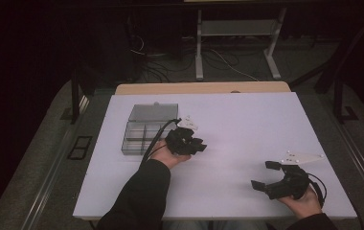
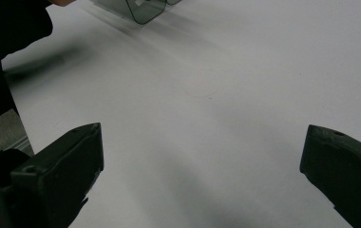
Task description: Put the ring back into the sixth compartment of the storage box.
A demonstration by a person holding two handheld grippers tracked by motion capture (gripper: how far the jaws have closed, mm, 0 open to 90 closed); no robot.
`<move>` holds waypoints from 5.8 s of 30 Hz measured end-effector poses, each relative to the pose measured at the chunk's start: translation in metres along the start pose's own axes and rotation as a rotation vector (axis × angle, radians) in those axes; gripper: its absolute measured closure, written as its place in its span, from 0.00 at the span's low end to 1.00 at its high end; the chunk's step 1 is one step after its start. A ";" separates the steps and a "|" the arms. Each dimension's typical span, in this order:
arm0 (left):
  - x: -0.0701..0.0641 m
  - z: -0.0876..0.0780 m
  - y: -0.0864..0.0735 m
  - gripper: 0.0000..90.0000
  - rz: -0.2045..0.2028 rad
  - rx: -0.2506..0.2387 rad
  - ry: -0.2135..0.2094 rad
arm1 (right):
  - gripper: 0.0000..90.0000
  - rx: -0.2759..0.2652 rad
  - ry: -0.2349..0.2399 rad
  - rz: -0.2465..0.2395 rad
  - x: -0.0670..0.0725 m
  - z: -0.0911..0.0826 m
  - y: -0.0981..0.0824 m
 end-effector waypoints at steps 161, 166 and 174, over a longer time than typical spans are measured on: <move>0.088 -0.081 -0.040 0.04 -0.288 -0.101 0.065 | 0.01 0.009 0.003 0.006 -0.002 0.000 -0.001; 0.075 -0.084 -0.045 0.00 -0.267 -0.090 0.068 | 0.01 0.010 0.003 0.006 -0.002 0.000 -0.001; 0.057 -0.090 -0.055 0.00 -0.248 -0.128 0.068 | 0.01 0.011 0.002 0.006 -0.002 0.000 -0.001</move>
Point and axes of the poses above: each handheld gripper's, and its own axes: z roughly forward along the jaws, y roughly out of its top, x roughly to its left, the point moved 4 cm from there along z, roughly forward along the jaws, and after that the axes turned 13 degrees about x, right-handed, at the moved point
